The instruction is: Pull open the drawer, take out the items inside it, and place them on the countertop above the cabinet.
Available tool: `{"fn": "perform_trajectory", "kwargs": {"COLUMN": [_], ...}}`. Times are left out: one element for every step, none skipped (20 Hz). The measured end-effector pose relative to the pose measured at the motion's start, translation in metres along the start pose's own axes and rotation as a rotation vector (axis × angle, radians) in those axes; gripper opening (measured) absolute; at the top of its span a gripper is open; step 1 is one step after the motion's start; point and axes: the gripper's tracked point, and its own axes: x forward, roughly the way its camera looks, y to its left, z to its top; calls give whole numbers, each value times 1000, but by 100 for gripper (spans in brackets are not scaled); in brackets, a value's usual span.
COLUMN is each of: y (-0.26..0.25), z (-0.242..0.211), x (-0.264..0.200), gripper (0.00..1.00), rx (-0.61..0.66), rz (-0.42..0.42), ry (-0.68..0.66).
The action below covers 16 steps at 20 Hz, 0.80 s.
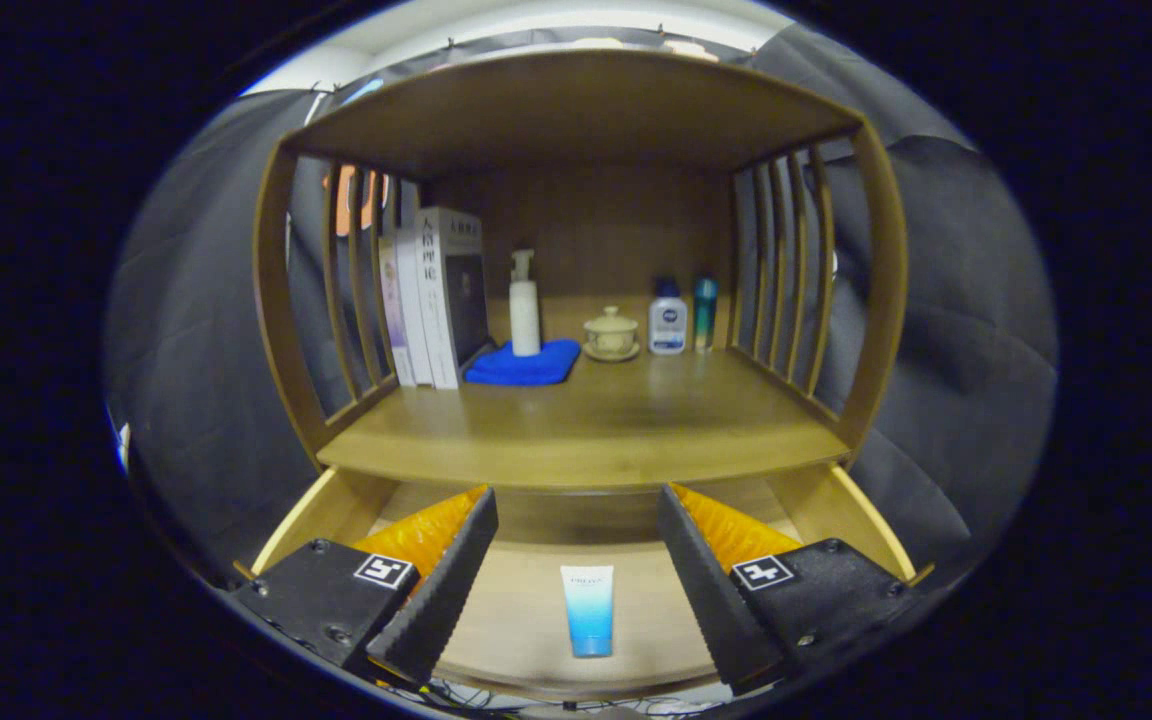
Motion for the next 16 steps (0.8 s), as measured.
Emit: {"fn": "perform_trajectory", "kwargs": {"y": [-2,-1,-1,0,4,5,6,8,6,5,2,-2,-5,-3,-3,-5], "z": [-10,-22,-34,-48,-63,-76,-91,-99,-108,-109,-112,-114,-119,-124,-126,-129], "x": [10,19,25,29,35,40,44,47,49,47,48,47,45,45,45,45], "gripper": [100,100,100,100,100,100,97,96,96,95,95,95,94,94,95,95], "rx": [11,31,57,77,105,131,152,162,149,142,118,81,56,57,54,53], "rz": [0,2,-7,-11,-1,-4,-7,-9,-23,-30,-48,-68,-80,-82,-85,-93], "ry": [58,125,200,281,362,429,503,540,576,602,618,643,674,706,733,746]}}
